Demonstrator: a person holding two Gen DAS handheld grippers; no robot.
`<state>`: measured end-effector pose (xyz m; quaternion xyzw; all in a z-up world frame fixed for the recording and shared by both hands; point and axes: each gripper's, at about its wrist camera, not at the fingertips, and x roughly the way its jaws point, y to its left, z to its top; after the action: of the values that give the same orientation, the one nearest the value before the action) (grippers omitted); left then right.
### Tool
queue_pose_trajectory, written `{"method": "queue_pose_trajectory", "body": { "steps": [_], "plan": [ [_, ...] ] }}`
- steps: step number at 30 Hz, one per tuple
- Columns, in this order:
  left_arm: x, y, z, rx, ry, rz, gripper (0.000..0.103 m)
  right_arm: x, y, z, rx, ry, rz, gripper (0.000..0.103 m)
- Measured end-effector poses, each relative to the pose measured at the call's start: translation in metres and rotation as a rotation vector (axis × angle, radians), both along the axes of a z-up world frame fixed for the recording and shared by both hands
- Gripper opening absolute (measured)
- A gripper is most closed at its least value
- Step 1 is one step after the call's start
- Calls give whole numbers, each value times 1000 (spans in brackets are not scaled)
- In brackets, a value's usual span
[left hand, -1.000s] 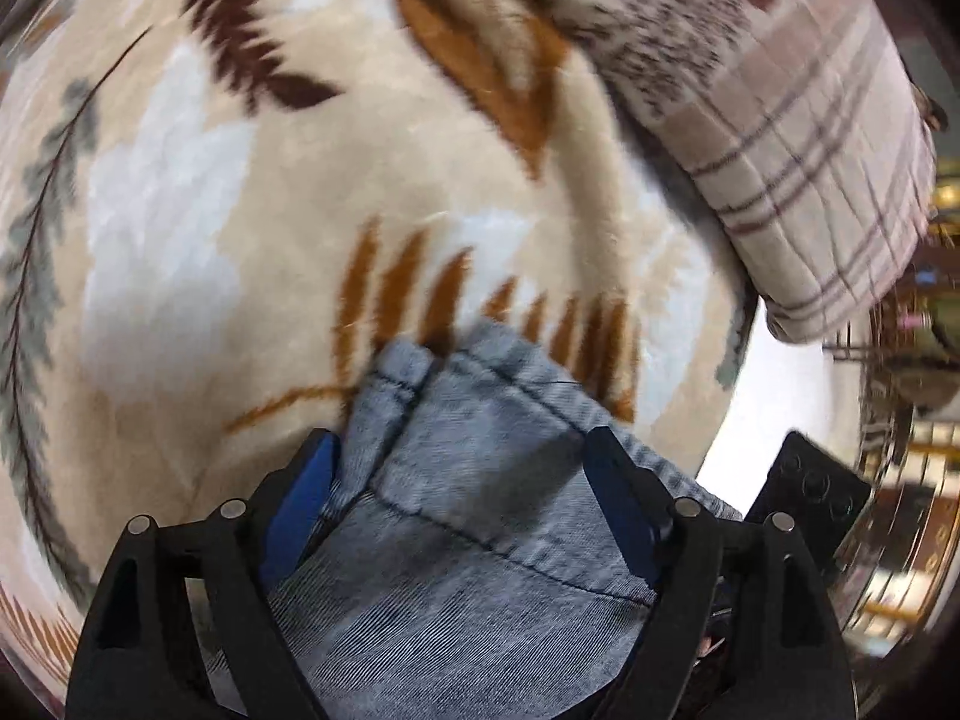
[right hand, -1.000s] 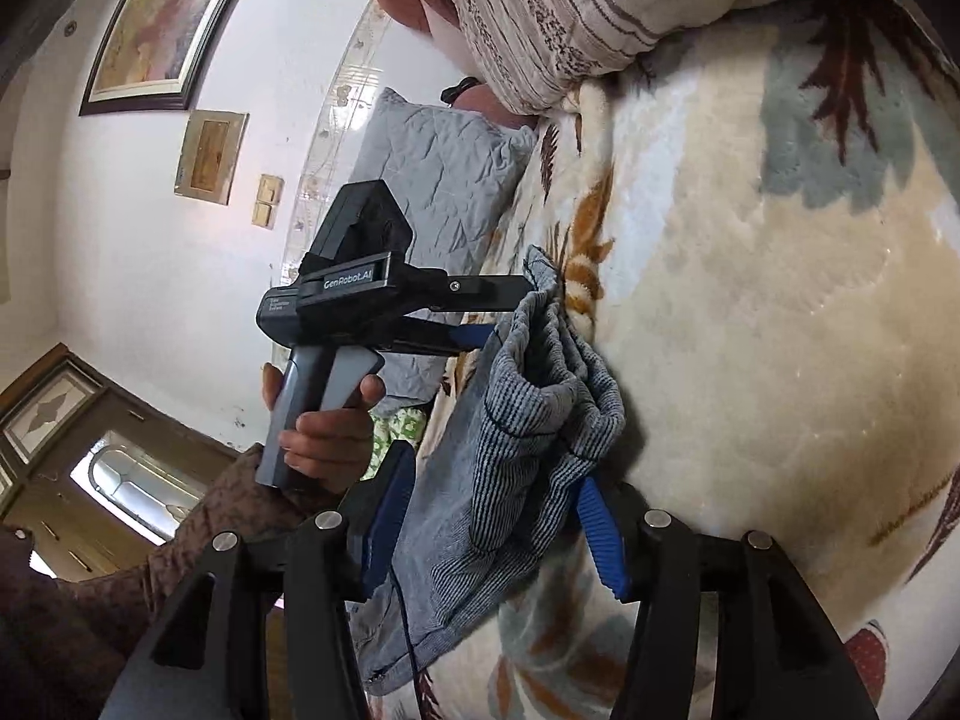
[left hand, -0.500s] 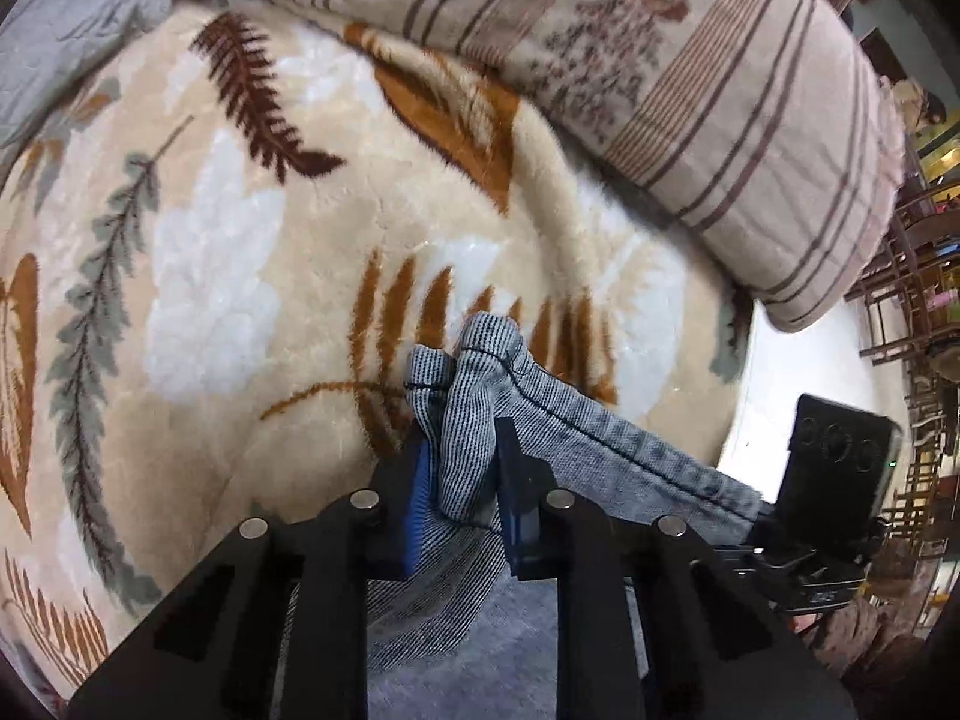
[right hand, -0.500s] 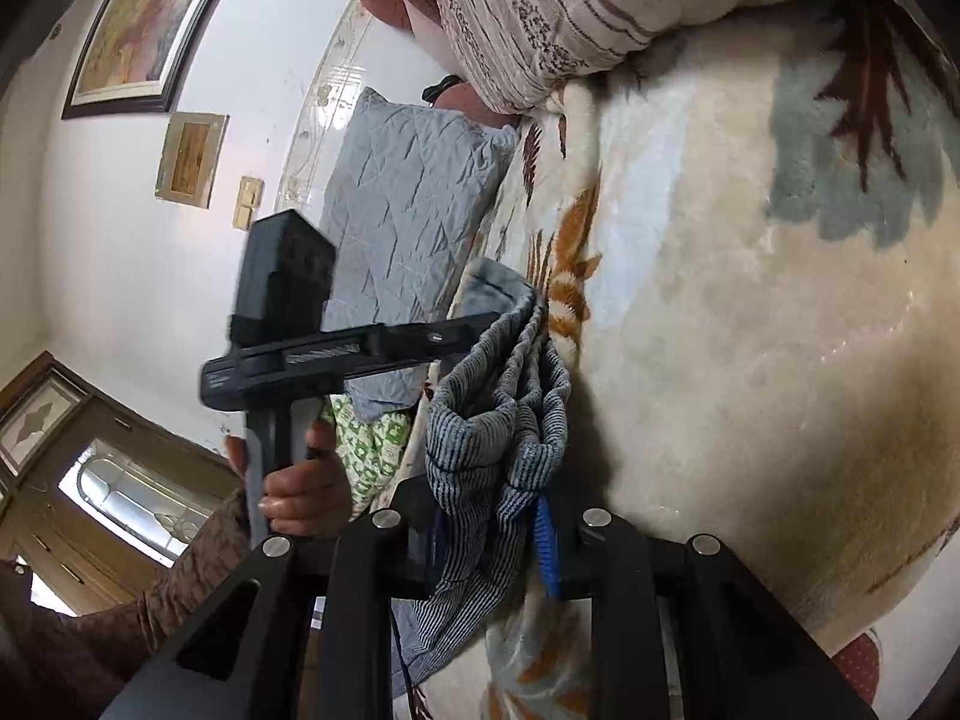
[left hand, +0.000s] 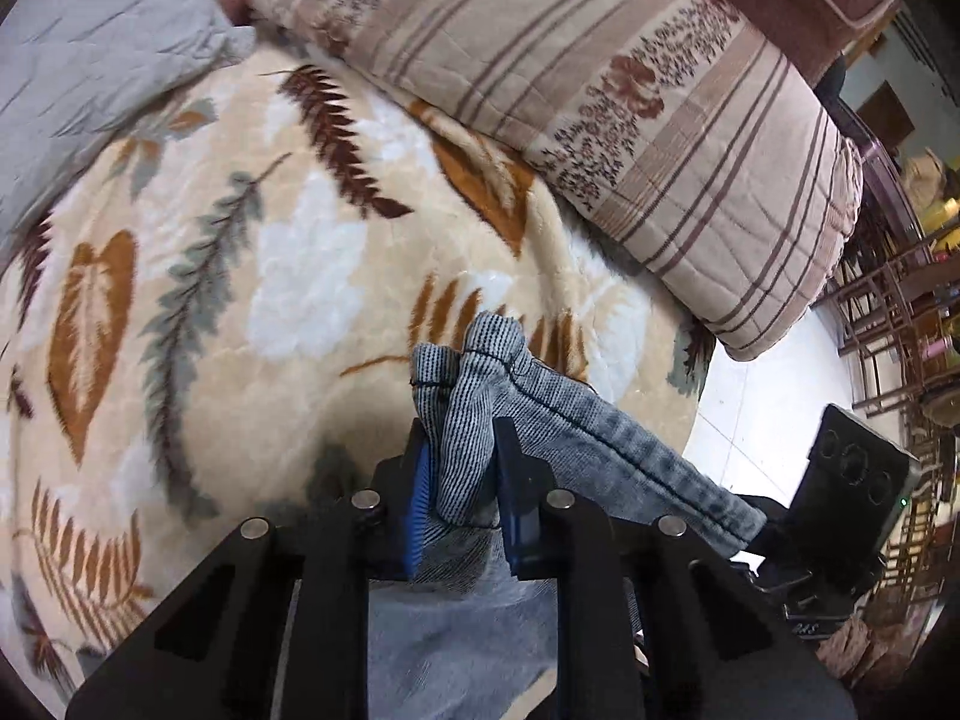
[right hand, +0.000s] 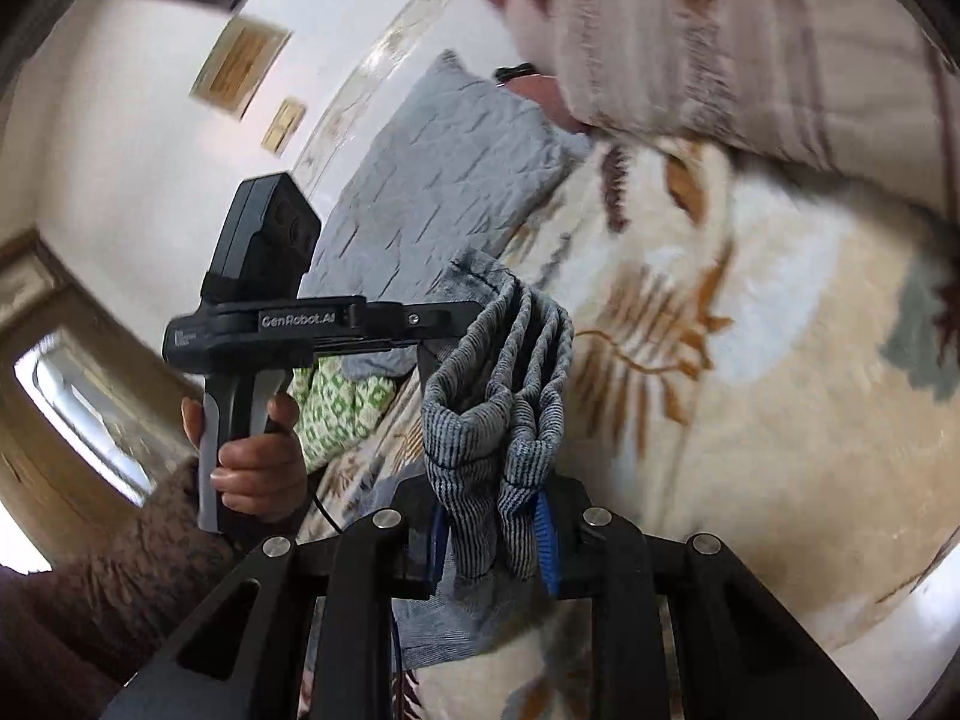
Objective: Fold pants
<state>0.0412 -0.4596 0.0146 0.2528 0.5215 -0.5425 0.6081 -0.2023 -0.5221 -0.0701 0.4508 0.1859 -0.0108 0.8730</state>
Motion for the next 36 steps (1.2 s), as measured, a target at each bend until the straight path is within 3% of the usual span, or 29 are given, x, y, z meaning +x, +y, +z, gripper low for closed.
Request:
{"method": "queue_pose_trajectory", "body": {
  "steps": [9, 14, 19, 23, 26, 29, 33, 36],
  "plan": [
    [37, 73, -19, 34, 20, 150, 18, 43, 65, 32, -148, 52, 163, 26],
    [55, 125, -41, 90, 65, 253, 20, 68, 118, 25, -214, 121, 294, 27],
    [66, 171, -61, 142, 90, 361, 24, 89, 157, 6, -215, 204, 394, 33],
    [74, 203, -69, 163, 148, 459, 34, 100, 171, -8, -229, 275, 413, 41],
    [75, 227, -68, 156, 179, 526, 34, 96, 173, -4, -231, 285, 423, 48],
    [74, 250, -65, 145, 225, 594, 36, 87, 175, 5, -232, 272, 443, 65],
    [67, 275, -58, 78, 319, 672, 39, 66, 172, 21, -211, 228, 447, 66],
    [56, 284, -57, 23, 359, 715, 51, 48, 152, 29, -176, 190, 392, 66]
  ]
}}
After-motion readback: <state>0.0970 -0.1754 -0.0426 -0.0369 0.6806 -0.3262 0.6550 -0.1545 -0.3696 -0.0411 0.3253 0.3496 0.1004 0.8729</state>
